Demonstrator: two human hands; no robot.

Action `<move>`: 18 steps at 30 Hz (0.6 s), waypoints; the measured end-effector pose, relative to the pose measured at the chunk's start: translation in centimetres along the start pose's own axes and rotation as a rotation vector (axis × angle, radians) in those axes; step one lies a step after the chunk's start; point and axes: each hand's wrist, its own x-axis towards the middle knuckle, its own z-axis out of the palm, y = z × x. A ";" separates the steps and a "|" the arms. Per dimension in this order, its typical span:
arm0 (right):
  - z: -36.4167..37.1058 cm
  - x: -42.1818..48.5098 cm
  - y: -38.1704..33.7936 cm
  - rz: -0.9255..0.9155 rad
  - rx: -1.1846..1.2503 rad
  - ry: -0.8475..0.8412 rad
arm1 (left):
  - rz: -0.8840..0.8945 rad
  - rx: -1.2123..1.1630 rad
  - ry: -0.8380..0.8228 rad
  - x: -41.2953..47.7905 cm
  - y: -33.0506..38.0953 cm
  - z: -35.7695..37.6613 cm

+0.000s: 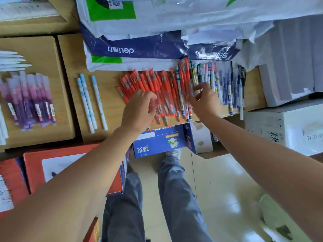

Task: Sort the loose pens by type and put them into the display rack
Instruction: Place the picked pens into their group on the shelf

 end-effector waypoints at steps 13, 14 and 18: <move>0.1 2.4 -0.2 -0.063 -0.229 -0.078 | 0.001 0.134 -0.034 1.7 1.9 1.3; 0.1 2.4 -0.2 -0.070 -0.240 -0.083 | 0.020 0.144 -0.051 1.9 2.2 1.3; 0.2 2.4 -0.1 -0.086 -0.244 -0.093 | 0.054 0.225 -0.141 2.2 2.4 1.4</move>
